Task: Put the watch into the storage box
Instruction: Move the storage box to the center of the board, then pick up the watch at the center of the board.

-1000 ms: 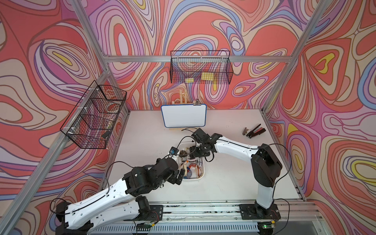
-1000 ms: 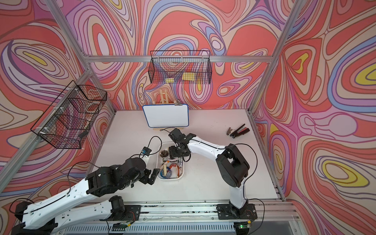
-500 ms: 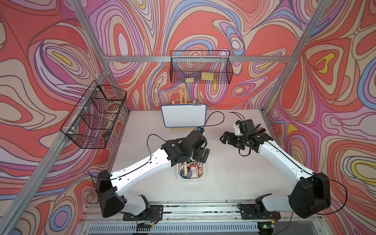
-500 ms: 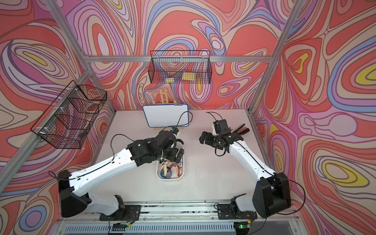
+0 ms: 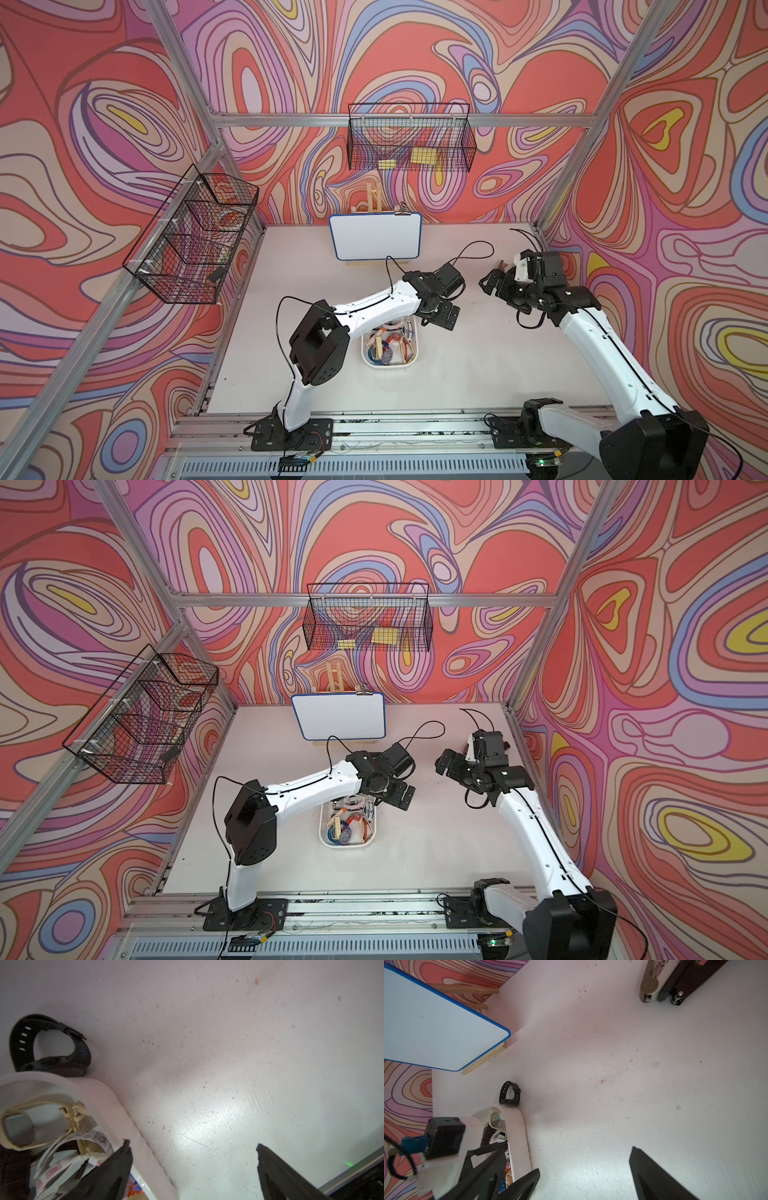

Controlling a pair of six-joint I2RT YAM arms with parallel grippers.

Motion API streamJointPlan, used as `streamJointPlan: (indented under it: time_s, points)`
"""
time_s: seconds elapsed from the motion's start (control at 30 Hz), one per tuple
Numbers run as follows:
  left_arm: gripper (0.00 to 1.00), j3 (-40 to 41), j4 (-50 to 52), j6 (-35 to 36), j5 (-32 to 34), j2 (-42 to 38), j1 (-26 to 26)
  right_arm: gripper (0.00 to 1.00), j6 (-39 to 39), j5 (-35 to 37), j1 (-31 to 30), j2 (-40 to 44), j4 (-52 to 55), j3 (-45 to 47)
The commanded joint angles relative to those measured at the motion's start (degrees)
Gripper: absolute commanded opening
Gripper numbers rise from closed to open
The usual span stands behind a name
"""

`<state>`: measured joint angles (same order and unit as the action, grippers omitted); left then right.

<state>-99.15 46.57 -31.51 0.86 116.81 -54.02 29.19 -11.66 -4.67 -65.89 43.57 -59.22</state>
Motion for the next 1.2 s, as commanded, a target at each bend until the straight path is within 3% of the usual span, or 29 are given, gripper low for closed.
streamJointPlan:
  time_s: [0.0,0.37,0.57,0.73,1.03,1.17]
  points:
    - [0.98,0.42,2.75,-2.43,-0.83,0.5,0.14,0.98,-0.98,-0.29,0.03,0.39,0.75,-0.21]
    - [0.98,13.09,1.75,-2.54,4.06,-6.04,2.8,0.98,-0.81,-2.05,0.02,0.58,-1.21,1.65]
    - [0.99,14.16,1.06,-0.26,5.22,-8.89,4.47,0.98,-0.89,-2.2,0.08,0.94,-1.71,1.83]
    - [1.0,6.59,2.37,1.24,4.54,-5.75,5.19,0.98,-1.16,-2.18,0.06,0.32,-2.15,2.24]
    - [1.0,-10.59,10.7,5.67,6.0,5.28,11.42,0.98,-1.92,-2.99,0.02,0.41,-1.48,2.59]
    - [1.0,-12.75,12.52,6.42,6.23,8.04,13.47,0.98,-2.14,-3.06,0.04,0.89,-1.27,2.88]
